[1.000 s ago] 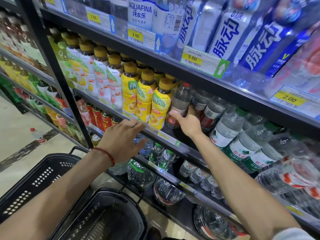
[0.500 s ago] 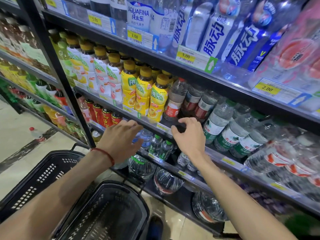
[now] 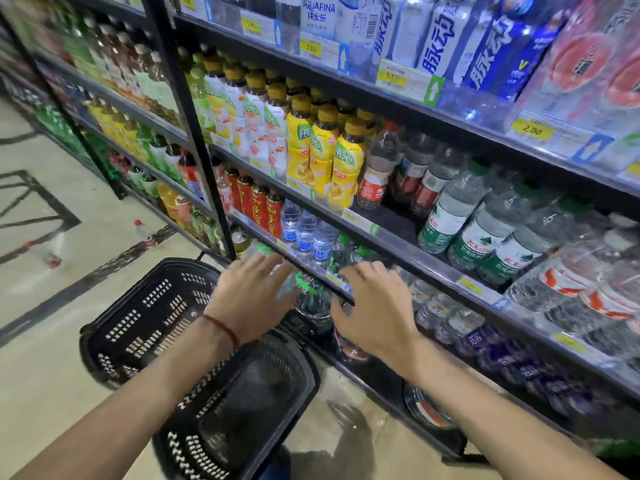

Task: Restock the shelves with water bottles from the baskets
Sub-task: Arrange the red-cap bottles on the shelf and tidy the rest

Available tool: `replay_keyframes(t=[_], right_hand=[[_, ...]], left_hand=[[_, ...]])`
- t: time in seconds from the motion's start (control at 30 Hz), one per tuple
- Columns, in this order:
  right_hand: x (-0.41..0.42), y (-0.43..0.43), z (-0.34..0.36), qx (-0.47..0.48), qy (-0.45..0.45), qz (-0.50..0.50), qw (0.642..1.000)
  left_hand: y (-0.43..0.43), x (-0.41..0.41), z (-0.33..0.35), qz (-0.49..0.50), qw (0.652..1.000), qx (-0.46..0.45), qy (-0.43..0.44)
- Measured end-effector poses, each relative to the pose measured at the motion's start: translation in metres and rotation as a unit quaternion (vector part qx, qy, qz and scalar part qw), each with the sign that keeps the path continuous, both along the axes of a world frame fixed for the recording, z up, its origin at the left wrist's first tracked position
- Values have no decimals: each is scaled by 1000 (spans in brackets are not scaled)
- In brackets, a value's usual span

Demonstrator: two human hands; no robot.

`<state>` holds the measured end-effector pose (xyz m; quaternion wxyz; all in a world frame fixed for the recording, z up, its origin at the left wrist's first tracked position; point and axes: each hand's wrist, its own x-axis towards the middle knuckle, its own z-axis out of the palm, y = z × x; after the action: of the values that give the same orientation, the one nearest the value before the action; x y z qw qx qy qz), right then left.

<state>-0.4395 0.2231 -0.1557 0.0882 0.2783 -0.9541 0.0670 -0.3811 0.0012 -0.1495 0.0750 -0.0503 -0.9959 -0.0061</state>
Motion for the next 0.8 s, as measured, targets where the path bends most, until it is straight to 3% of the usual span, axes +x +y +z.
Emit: replay_keyframes(t=[0.27,0.47,0.8], right_hand=[[65,-35,-20,21,-31,206,978],[136,-87,-34,0,-59,309,949],[262,-233,-41,-50,-53,369,926]], left_hand=[[4,140,-14,179,984,-5,-26],[-26,259,-29,301,951,-8,-68],[-145,407,-42,384,920,-4,-79]])
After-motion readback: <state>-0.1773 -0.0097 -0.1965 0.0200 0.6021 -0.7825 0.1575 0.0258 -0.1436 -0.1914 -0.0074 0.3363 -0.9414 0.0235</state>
